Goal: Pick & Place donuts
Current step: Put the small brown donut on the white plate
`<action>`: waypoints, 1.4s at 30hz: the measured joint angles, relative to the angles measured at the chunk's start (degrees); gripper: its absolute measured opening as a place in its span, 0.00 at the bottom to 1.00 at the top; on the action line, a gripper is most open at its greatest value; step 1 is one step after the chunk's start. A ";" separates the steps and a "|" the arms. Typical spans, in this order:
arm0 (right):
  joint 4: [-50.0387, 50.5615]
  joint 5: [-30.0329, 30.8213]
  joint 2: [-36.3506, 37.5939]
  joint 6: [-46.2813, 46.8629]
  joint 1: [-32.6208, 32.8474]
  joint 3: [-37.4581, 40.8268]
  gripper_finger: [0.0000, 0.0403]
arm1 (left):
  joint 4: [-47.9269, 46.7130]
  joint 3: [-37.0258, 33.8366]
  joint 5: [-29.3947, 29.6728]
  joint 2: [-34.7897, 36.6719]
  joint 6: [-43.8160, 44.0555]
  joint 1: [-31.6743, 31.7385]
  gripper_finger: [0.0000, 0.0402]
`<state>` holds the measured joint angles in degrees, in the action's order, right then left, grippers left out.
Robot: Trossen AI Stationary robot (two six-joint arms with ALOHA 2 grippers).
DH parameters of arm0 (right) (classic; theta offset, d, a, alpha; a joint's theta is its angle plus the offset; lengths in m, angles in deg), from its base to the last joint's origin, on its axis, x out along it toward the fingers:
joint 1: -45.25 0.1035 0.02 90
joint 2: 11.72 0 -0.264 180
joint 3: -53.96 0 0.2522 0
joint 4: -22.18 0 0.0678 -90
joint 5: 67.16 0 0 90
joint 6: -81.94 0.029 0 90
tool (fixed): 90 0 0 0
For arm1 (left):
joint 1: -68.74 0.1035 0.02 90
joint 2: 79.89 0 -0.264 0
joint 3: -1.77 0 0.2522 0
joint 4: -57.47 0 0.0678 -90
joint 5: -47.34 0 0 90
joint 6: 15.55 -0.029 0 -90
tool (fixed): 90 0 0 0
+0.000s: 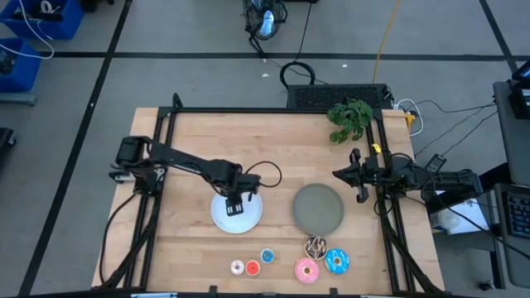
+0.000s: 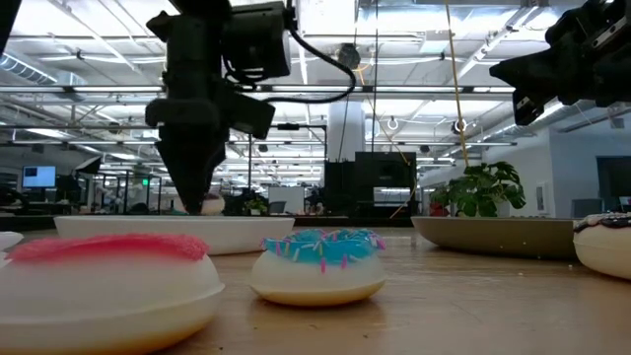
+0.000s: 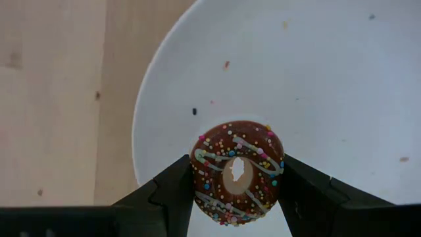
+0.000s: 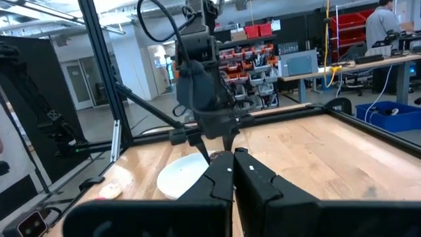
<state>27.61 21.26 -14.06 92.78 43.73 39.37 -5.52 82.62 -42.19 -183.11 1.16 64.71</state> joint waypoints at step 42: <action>-0.21 0.00 0.02 0.01 0.00 -0.01 0.00 | 3.17 0.04 -2.43 -2.68 -7.50 0.15 0.49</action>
<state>27.40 21.26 -14.05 92.79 43.73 39.36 -2.36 82.67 -44.61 -185.79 -6.34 64.86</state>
